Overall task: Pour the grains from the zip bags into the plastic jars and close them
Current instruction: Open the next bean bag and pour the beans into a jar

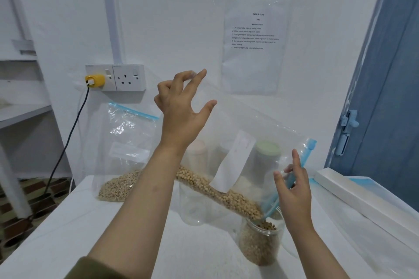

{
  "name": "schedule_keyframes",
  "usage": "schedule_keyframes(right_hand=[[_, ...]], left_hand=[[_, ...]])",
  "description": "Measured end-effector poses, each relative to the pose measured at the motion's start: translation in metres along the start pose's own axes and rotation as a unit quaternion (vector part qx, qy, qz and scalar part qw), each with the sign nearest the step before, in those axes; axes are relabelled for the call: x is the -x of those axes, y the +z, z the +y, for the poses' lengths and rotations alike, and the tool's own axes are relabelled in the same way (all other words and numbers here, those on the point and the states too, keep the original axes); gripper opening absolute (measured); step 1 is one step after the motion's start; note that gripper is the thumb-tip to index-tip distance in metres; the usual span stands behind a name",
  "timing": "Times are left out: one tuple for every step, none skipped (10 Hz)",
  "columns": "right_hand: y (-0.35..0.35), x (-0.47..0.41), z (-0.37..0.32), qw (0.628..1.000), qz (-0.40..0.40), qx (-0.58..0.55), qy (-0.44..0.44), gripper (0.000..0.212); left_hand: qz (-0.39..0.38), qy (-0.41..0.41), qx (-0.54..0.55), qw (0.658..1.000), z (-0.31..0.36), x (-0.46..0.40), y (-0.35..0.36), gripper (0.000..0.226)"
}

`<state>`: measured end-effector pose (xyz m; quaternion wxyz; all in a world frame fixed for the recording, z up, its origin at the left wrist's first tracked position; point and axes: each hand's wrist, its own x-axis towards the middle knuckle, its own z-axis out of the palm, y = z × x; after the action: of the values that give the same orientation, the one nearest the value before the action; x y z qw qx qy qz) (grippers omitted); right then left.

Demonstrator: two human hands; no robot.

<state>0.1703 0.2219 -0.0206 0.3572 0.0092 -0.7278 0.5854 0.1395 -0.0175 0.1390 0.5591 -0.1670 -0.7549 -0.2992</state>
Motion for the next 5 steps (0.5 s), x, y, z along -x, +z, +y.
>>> schedule_keyframes(right_hand=[[0.0011,-0.0021,-0.0023,1.0,-0.002,0.002,-0.001,0.066],[0.0014,-0.0033,-0.0024,1.0,-0.001,0.001,-0.002,0.066],[0.0011,-0.0041,-0.0018,1.0,-0.002,0.002,-0.001,0.067],[0.0024,-0.0049,-0.0023,1.0,-0.004,0.002,0.002,0.067],[0.0021,-0.0051,-0.0023,1.0,-0.004,0.0,0.005,0.066]], left_hand=[[0.001,0.0,-0.002,1.0,-0.0003,-0.0008,-0.001,0.06],[0.001,0.001,-0.002,1.0,-0.0003,-0.0009,-0.0011,0.06],[0.002,0.004,-0.006,1.0,-0.0003,-0.0009,-0.0009,0.06],[0.003,0.006,-0.009,1.0,-0.0009,-0.001,-0.0011,0.06],[0.002,0.007,-0.008,1.0,-0.0005,-0.0013,-0.0004,0.06]])
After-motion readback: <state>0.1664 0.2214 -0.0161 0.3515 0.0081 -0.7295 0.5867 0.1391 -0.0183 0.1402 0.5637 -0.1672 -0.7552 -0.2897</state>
